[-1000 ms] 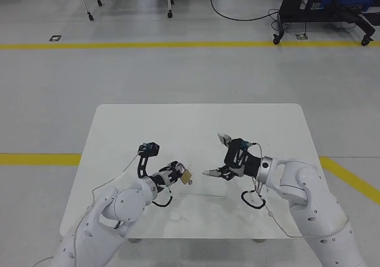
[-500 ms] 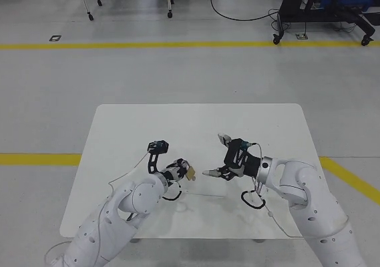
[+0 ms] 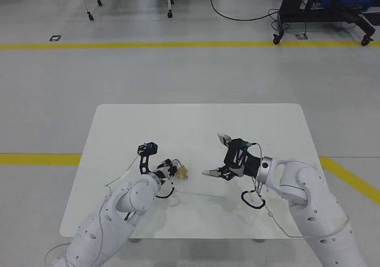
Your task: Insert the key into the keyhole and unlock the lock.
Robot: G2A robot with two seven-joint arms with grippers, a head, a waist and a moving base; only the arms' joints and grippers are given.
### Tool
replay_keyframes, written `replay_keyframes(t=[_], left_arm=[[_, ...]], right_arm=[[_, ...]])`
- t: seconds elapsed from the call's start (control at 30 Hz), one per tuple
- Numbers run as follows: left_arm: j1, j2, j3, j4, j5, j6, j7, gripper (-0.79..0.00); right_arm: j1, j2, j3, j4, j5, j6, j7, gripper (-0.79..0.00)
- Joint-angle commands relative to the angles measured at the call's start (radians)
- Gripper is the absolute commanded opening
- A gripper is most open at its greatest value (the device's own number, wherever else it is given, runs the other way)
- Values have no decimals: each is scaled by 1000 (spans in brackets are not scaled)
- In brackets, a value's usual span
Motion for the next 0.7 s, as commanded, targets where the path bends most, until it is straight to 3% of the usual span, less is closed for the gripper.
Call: replay_keyframes(t=[0.0,0.27,0.43,0.53,0.67], left_arm=[[12,1,-12,-7,3,3,-3,0],[110,25,-138,-103,-15,-29,43,0],[206,45,-272,-178,-26,-171,194,0],[246,55,-319,-200,118,-193,343,0],[280,62,-338,-213,270,-229,454,0]], right_arm=[[0,0,0,0,0,0,0,0],[0,0,0,0,0,0,0,0],[0,0,0,0,0,0,0,0],[0,0,0,0,0,0,0,0],[0,0,0,0,0,0,0,0]])
